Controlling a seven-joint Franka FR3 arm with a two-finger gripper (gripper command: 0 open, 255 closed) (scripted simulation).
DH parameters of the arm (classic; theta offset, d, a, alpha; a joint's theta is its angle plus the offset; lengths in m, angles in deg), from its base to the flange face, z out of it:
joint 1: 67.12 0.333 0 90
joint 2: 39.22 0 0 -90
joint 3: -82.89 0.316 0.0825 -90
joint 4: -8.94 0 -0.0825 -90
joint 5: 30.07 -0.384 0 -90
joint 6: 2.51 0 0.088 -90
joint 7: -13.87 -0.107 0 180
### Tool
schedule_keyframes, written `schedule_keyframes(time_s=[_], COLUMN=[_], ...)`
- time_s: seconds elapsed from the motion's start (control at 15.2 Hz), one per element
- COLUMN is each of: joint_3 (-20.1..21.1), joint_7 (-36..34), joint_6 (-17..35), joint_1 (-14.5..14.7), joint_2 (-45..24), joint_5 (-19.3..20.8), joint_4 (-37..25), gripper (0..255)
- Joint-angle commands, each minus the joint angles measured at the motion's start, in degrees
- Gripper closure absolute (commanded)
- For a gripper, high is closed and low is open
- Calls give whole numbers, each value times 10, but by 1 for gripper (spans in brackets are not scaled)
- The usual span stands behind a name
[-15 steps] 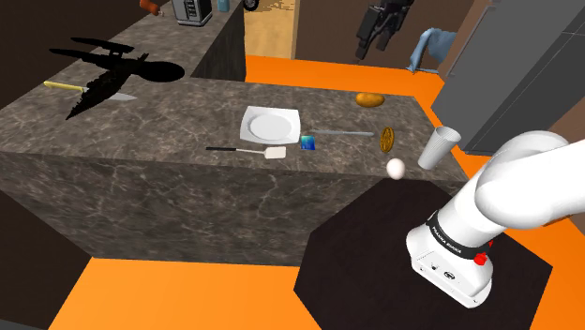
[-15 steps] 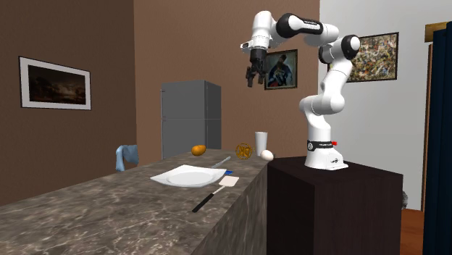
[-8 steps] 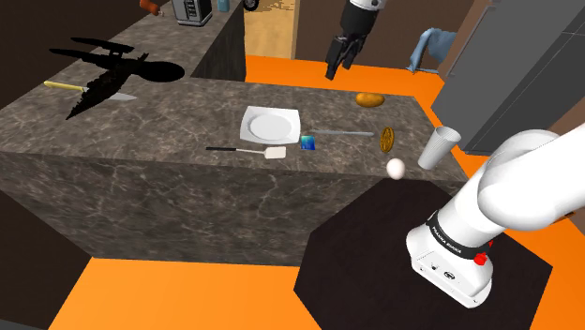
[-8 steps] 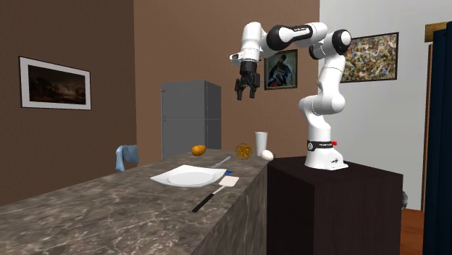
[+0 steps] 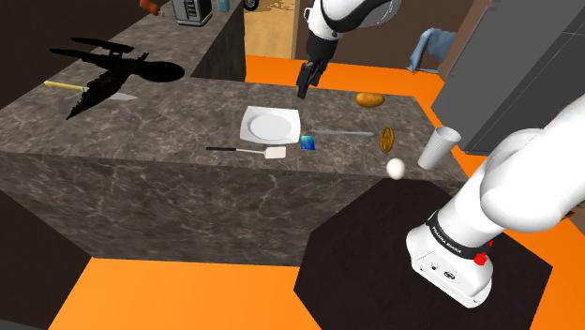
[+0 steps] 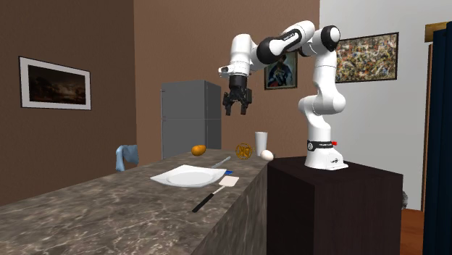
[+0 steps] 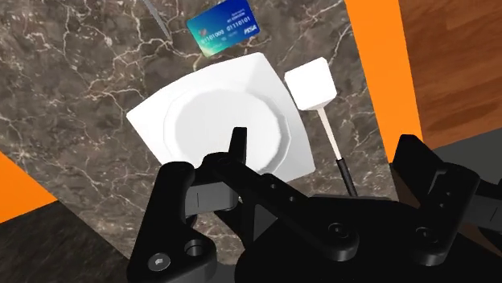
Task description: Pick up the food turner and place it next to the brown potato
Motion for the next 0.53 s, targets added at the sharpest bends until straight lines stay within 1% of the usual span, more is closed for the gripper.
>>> schedule_keyframes(time_s=[0.0, 0.46], joint_3=[4, 23], joint_7=[16, 76], joint_6=[20, 83], joint_1=[8, 26], joint_2=[-43, -183], joint_5=[-7, -25], joint_4=[-23, -97], gripper=[0, 0])
